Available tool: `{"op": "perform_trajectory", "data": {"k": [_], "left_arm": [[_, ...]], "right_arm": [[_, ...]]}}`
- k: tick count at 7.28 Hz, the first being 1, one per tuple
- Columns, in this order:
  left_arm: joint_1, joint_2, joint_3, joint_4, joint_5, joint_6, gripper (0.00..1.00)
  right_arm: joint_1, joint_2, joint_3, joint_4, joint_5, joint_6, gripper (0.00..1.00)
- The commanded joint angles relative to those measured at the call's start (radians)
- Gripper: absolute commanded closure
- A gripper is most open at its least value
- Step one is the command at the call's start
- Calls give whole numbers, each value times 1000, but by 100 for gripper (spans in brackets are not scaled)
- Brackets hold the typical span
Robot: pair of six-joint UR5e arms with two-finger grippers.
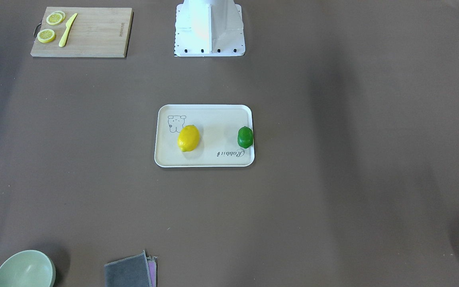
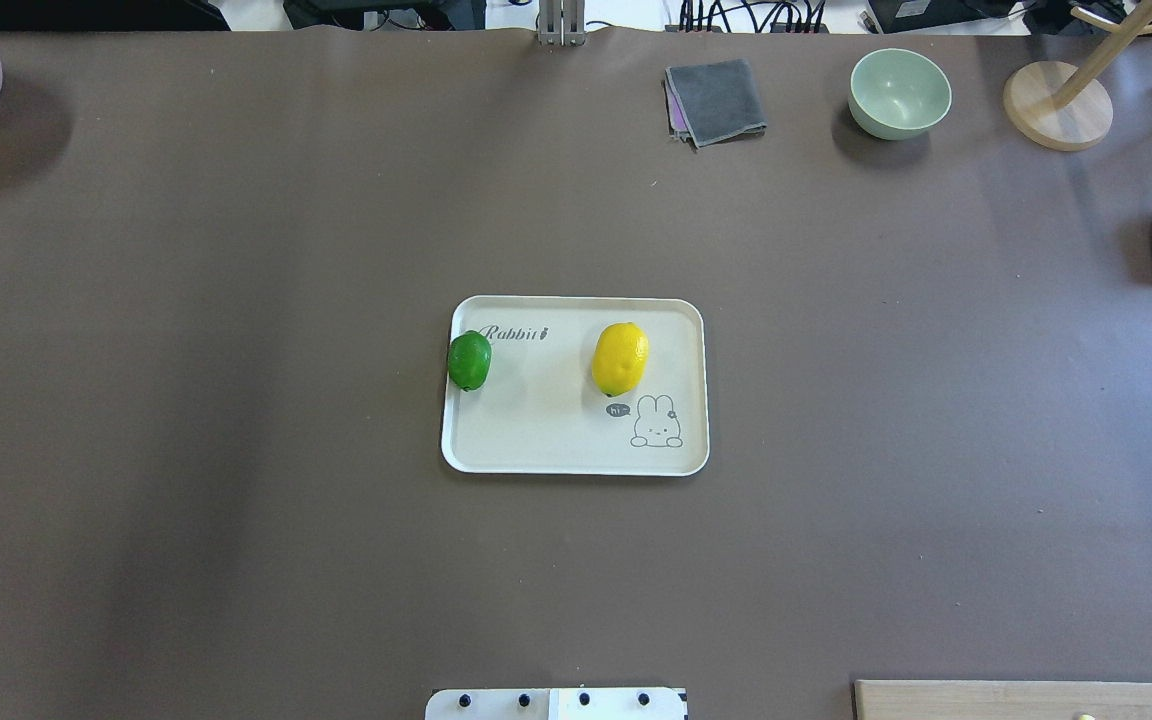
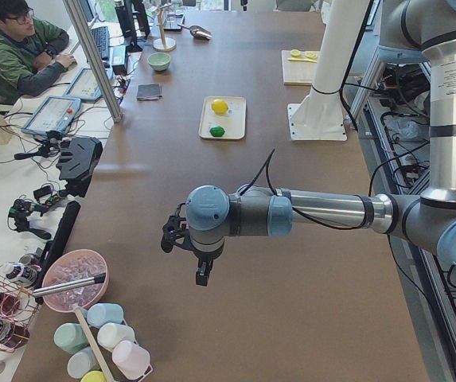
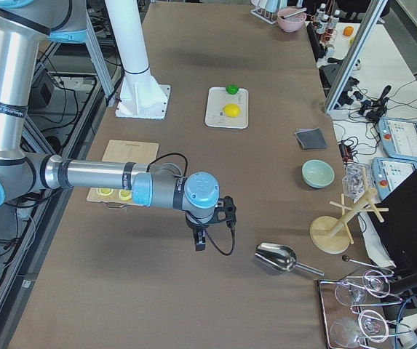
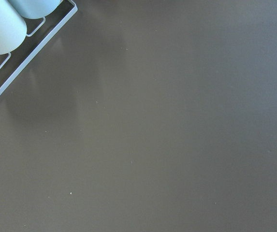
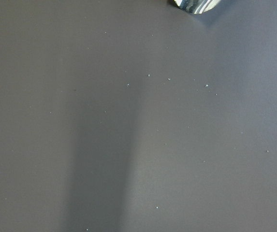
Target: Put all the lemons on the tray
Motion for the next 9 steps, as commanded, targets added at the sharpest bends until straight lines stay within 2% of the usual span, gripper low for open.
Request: {"op": "perform_trajectory", "data": {"k": [1, 9], "left_arm": [[1, 0, 2, 0, 0, 0, 1], [1, -2, 5, -9, 2, 0, 1]], "right_arm": [[-4, 0, 0, 0, -1, 0, 0], [-14, 2, -6, 54, -1, 9, 0]]}}
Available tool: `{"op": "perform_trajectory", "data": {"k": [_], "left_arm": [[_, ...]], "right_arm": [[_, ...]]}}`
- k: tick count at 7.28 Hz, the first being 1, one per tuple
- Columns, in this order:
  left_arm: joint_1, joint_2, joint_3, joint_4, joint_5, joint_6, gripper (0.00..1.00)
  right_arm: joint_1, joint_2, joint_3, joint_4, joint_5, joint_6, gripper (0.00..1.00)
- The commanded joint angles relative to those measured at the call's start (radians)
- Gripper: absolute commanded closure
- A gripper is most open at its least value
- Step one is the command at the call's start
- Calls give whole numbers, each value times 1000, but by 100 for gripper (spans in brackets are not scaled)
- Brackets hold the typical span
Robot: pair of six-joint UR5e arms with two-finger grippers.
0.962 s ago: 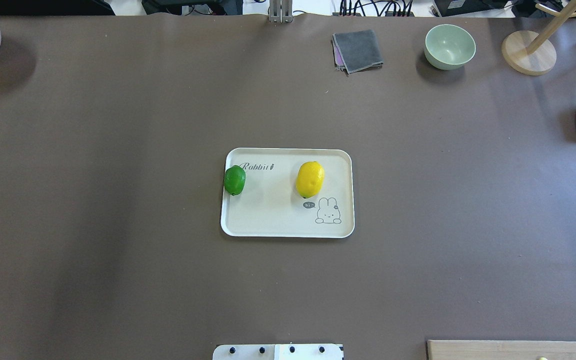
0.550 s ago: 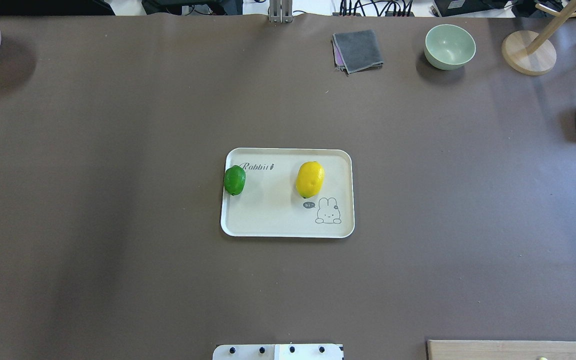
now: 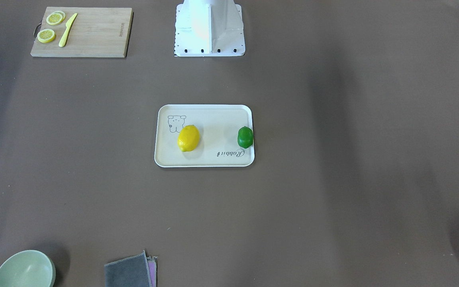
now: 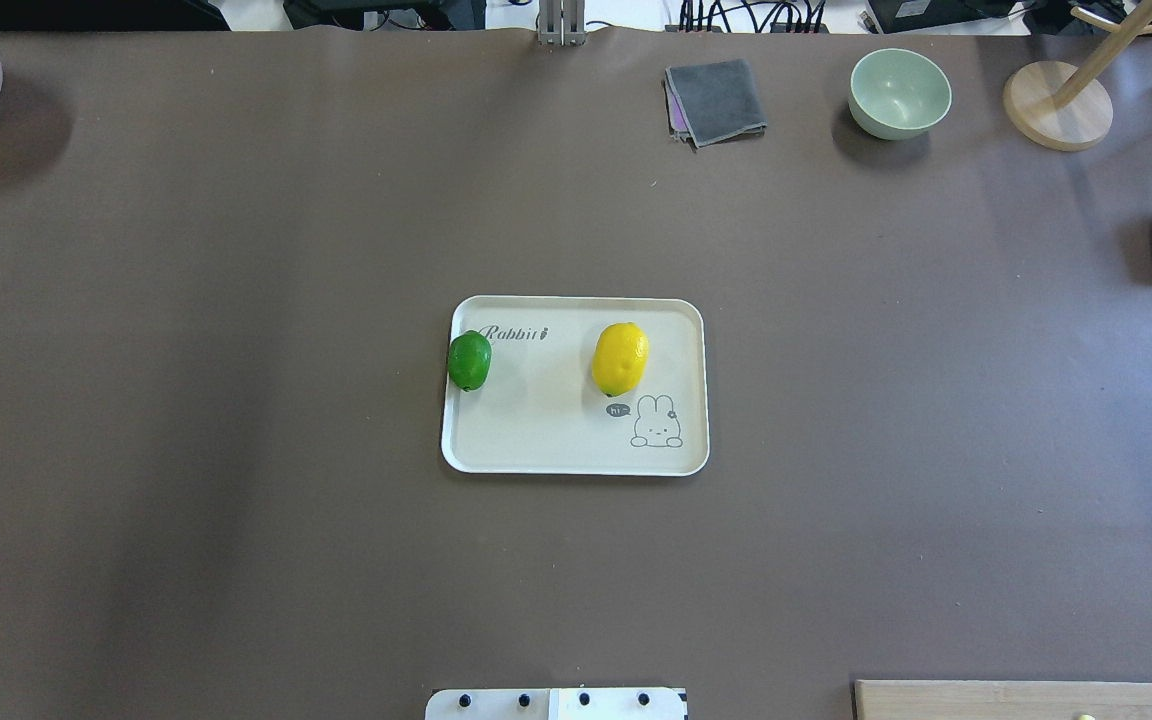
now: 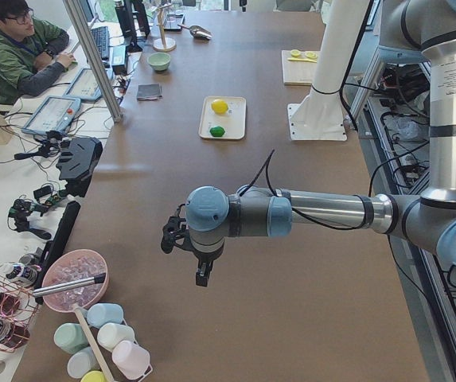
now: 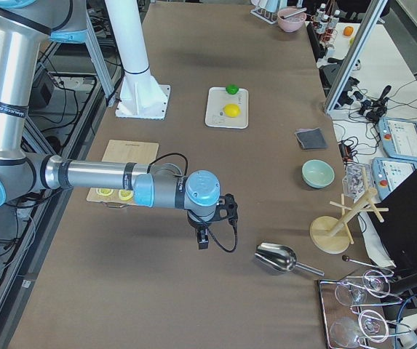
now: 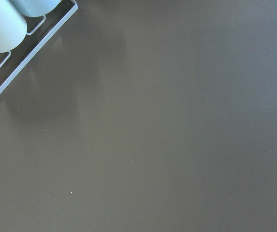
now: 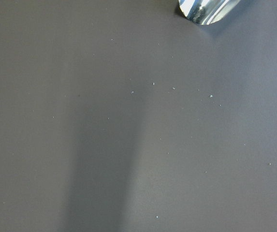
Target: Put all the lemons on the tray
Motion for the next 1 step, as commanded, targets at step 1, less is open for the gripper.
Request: {"op": "perform_trajectory", "data": {"k": [1], "left_arm": [[1, 1, 1, -17, 2, 0, 1]], "right_arm": [[-3, 1, 0, 1, 0, 0, 0]]}}
